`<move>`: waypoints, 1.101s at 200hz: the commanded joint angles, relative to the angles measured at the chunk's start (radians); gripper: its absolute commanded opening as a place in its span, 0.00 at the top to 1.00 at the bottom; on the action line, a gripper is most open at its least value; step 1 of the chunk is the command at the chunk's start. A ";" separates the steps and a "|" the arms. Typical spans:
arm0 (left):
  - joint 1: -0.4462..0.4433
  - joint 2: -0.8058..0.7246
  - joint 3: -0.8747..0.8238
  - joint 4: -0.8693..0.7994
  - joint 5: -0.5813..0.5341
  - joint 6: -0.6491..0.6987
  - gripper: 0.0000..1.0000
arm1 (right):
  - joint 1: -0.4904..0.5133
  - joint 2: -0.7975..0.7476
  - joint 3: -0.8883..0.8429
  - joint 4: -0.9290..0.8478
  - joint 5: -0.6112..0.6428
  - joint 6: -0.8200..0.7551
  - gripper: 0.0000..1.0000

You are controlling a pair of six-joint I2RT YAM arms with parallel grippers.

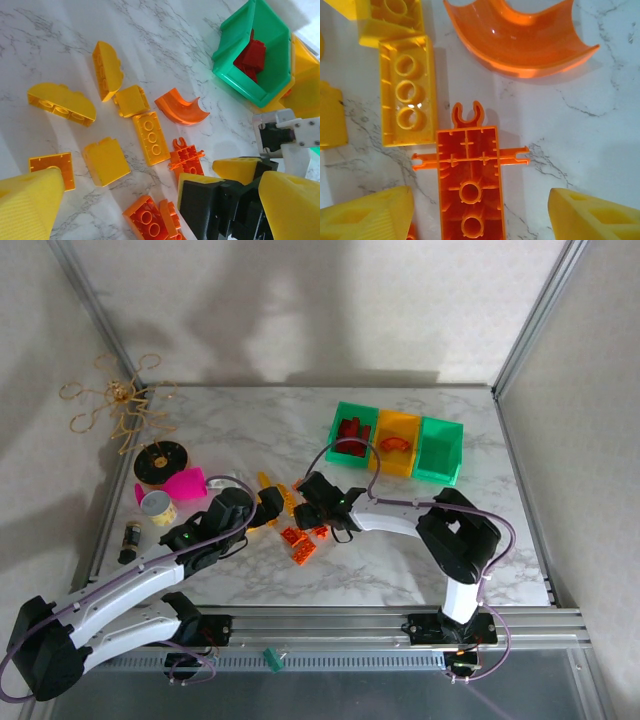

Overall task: Sort the legos into containers by color
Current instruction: Pick up the lego from the center of the table.

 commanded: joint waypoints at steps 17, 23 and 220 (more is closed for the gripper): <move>0.006 -0.012 -0.004 -0.016 -0.024 0.003 0.00 | 0.013 0.042 0.041 -0.046 0.012 -0.021 0.36; 0.006 -0.013 -0.005 -0.012 -0.023 0.005 0.00 | 0.013 0.039 0.037 -0.042 0.012 -0.020 0.39; 0.003 0.124 0.133 0.118 0.147 0.069 0.00 | -0.240 -0.247 0.042 -0.137 0.127 -0.003 0.70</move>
